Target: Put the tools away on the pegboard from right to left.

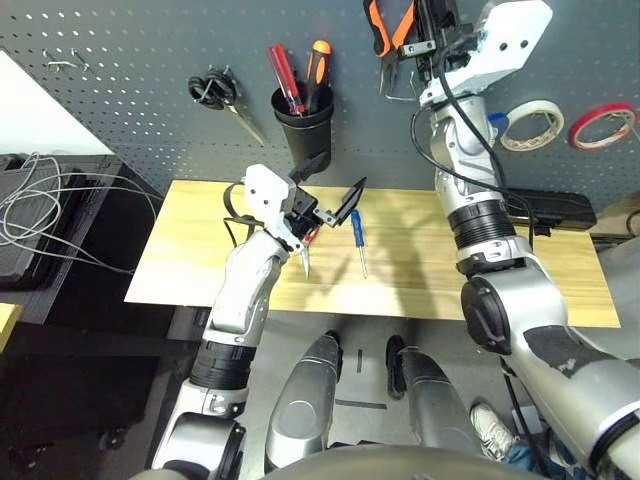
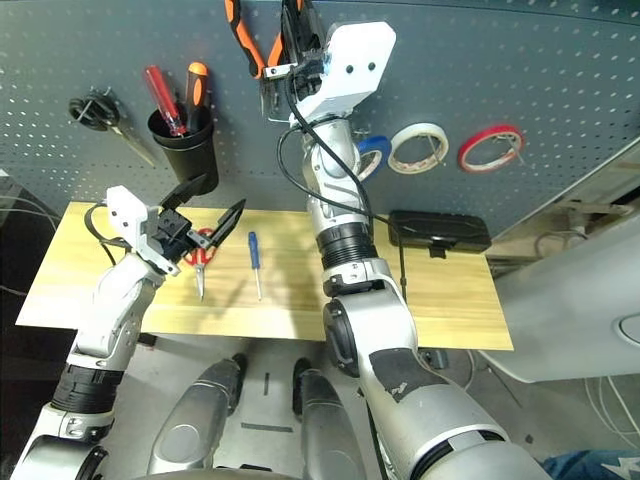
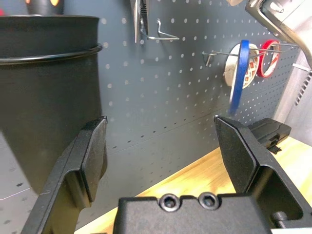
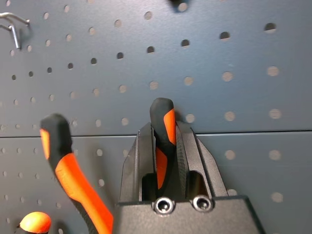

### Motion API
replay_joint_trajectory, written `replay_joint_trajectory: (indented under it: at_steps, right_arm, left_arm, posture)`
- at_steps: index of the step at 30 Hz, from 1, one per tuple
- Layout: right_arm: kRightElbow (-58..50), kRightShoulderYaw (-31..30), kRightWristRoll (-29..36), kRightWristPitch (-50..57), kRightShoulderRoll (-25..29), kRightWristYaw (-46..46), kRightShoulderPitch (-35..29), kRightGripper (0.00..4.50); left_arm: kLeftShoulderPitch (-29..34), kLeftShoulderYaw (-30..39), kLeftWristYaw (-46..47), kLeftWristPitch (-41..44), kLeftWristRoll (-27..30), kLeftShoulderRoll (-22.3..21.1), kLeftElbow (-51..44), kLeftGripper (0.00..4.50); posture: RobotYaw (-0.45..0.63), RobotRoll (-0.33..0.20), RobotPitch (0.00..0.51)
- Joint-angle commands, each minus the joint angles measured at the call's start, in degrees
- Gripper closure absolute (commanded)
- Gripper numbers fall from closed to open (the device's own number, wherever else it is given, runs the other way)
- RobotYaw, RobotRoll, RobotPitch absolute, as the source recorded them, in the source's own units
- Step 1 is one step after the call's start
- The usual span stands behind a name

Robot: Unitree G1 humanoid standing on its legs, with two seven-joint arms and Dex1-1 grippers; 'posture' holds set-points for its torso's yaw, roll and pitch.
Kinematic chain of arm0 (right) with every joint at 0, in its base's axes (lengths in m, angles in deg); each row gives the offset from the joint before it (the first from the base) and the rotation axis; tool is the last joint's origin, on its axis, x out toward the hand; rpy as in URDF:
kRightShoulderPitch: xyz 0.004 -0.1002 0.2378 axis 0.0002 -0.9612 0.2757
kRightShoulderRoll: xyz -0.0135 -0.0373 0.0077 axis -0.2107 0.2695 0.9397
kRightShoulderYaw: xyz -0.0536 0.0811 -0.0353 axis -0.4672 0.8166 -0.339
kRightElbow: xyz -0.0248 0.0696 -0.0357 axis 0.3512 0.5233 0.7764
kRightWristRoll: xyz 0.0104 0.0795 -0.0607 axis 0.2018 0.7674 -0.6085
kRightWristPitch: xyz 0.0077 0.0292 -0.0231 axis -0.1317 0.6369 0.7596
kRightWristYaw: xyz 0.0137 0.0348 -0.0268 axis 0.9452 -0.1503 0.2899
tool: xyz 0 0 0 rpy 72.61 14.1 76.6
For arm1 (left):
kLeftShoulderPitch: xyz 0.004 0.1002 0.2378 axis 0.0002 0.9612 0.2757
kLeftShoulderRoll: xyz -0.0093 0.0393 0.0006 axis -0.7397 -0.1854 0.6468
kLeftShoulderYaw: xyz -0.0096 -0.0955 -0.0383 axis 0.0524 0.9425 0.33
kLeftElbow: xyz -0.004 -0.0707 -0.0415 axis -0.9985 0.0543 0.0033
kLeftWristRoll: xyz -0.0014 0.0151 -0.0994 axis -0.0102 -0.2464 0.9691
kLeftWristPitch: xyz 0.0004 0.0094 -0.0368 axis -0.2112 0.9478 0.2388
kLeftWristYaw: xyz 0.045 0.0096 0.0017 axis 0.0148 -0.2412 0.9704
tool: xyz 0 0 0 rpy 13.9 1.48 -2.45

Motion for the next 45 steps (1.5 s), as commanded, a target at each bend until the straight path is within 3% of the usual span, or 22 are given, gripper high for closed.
replay_joint_trajectory:
  at_steps: [1,18,45]
  right_arm:
    - [-2.07,-0.27,-0.41,-0.86,0.14,-0.16,0.96,4.13]
    - [-14.96,-0.38,-0.68,5.20,1.11,-1.65,-2.54,4.13]
    - [-14.04,-1.23,-3.53,5.62,0.91,-3.83,-7.63,4.13]
  left_arm:
    - [1.39,0.17,-0.06,0.43,-0.20,-0.29,-0.41,0.00]
    - [0.05,-0.22,-1.14,0.57,0.02,-0.20,1.24,0.00]
    - [1.51,-0.29,-1.45,1.68,-0.32,-0.77,-0.30,0.00]
  posture:
    - [0.24,0.000,0.281]
    - [0.20,0.000,0.284]
    - [0.21,0.000,0.306]
